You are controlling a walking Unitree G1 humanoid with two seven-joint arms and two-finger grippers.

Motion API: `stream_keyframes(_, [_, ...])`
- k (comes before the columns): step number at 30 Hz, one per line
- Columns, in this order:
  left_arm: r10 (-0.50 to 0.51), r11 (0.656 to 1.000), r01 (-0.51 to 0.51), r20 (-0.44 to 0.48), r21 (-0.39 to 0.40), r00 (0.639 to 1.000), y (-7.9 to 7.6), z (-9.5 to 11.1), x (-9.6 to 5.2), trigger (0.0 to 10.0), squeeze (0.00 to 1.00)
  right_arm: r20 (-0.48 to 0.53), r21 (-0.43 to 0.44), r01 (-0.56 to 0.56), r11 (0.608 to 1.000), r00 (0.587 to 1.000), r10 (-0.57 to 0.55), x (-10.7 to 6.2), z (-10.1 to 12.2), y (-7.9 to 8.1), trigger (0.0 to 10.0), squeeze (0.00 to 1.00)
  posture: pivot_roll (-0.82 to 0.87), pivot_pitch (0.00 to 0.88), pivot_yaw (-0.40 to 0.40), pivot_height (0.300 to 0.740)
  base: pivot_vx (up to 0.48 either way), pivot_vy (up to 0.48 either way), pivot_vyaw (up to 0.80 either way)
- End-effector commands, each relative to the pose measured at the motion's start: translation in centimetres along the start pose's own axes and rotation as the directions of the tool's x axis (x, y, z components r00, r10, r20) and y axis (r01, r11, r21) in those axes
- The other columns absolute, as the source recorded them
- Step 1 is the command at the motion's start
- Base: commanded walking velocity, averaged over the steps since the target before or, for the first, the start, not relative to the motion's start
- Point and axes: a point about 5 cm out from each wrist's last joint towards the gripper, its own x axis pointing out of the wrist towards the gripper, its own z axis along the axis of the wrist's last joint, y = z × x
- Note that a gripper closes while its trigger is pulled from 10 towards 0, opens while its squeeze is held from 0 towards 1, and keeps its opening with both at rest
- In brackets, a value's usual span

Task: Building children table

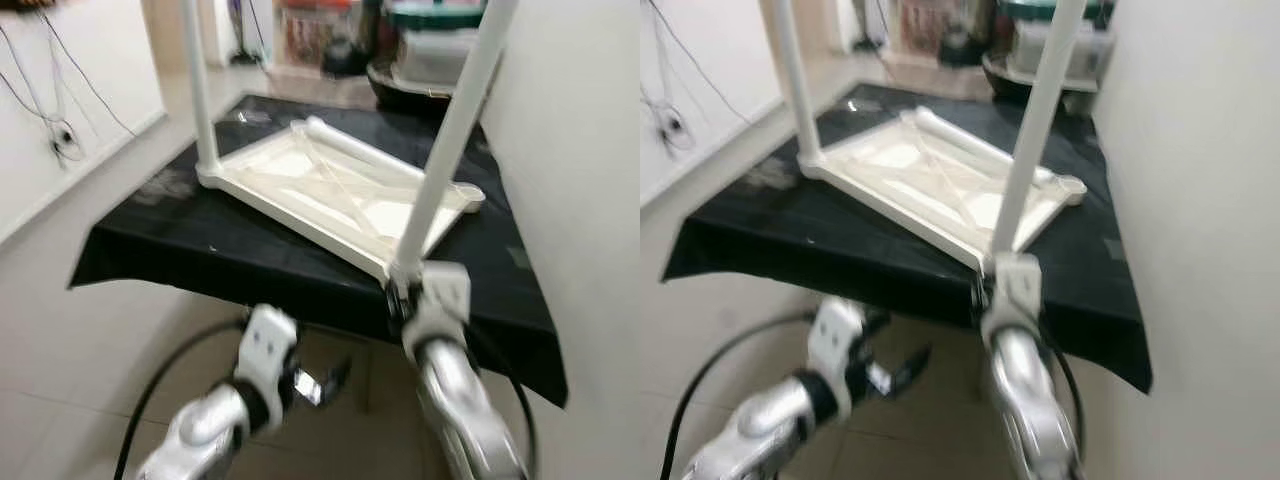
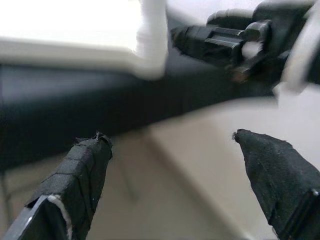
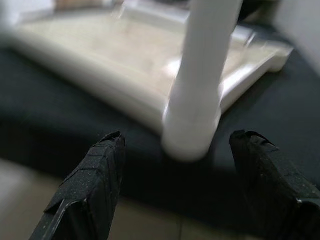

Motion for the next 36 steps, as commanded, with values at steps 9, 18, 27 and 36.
stream_keyframes(9, [0.079,0.996,-0.080,0.015,0.038,0.997,1.1,-0.4,2.3,10.0,0.00,0.051,-0.023,-0.030,0.999,0.998,0.031,-2.6,-0.4,-0.2,10.0,0.00,0.11,0.000,-0.042,0.740,0.000,0.000,0.00])
stream_keyframes(18, [0.106,0.994,-0.105,-0.016,0.032,0.994,1.7,-1.4,3.7,10.0,0.00,0.015,-0.016,-0.041,0.999,0.999,0.042,-2.6,-1.6,-0.8,10.0,0.00,0.10,0.000,-0.047,0.740,0.000,0.000,-0.40])
stream_keyframes(27, [0.108,0.993,-0.107,-0.023,0.052,0.994,1.8,-2.0,4.7,10.0,0.00,0.003,-0.032,-0.041,0.999,0.999,0.041,-2.1,-2.2,-0.8,10.0,0.00,0.10,0.000,-0.053,0.740,0.000,0.000,-0.61])
stream_keyframes(36, [0.112,0.991,-0.110,-0.033,0.070,0.993,2.0,-2.5,5.5,10.0,0.00,-0.013,-0.014,-0.073,0.997,0.997,0.072,-1.6,-2.7,-0.5,10.0,0.00,0.10,0.000,-0.057,0.740,0.000,0.000,0.00])
